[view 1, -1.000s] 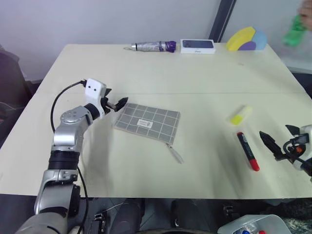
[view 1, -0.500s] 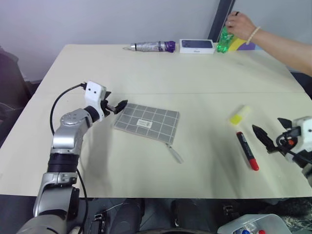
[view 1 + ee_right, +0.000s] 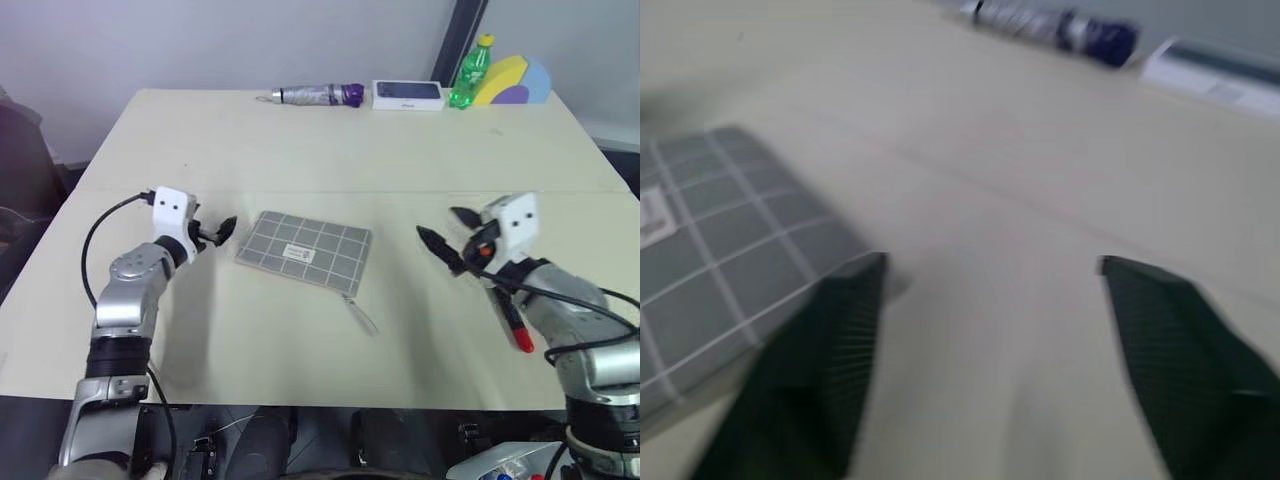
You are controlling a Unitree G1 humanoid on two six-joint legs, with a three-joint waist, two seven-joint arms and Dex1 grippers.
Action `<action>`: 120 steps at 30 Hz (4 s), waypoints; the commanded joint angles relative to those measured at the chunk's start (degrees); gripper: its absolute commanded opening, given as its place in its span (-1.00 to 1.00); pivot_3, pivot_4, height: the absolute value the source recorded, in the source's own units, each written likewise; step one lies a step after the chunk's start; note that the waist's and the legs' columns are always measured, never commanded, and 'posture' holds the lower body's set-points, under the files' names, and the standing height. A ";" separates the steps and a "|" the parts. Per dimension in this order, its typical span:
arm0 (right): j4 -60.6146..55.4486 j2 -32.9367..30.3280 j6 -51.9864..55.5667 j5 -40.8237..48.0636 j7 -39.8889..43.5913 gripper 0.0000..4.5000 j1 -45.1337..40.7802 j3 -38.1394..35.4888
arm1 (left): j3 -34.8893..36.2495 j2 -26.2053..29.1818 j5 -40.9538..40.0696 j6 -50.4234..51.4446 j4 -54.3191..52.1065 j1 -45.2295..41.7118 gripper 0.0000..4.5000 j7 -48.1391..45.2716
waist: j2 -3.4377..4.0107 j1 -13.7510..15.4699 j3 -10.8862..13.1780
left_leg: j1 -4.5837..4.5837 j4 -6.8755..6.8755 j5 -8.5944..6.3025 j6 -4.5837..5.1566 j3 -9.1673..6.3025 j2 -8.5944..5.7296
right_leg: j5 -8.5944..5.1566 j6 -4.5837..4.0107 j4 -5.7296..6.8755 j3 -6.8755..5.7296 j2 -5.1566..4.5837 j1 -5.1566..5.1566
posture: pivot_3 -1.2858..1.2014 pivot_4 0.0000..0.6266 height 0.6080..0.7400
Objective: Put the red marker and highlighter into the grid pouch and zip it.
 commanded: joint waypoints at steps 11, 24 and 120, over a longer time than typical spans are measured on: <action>5.20 5.09 3.40 -11.62 -8.53 -0.98 -4.08 10.64 | -6.64 13.52 9.45 -15.50 5.54 2.84 1.00 -12.54 | 0.02 -0.08 0.01 | 0.00 -0.09 0.00 -0.01 0.01 0.02 | 0.00 -0.02 0.00 0.04 -0.05 -0.08 | 0.03 -0.52 1.00; 10.44 9.78 7.98 -16.42 -9.25 -0.98 -9.24 16.47 | -18.80 16.96 20.37 -48.17 26.24 -7.71 1.00 -25.67 | 0.06 -0.15 -0.02 | 0.00 -0.12 0.00 -0.01 0.04 -0.01 | 0.00 -0.02 0.00 -0.03 0.00 -0.11 | 0.03 -0.52 1.00; 64.29 15.65 -24.03 -27.40 7.11 -1.00 -39.71 18.44 | -30.03 11.07 38.69 -83.25 47.55 -23.89 0.82 -6.58 | 0.10 -2.52 -0.06 | -0.66 0.11 0.14 -0.21 0.08 -0.05 | 0.00 -0.03 0.77 0.01 0.08 -1.05 | 0.03 -0.52 1.00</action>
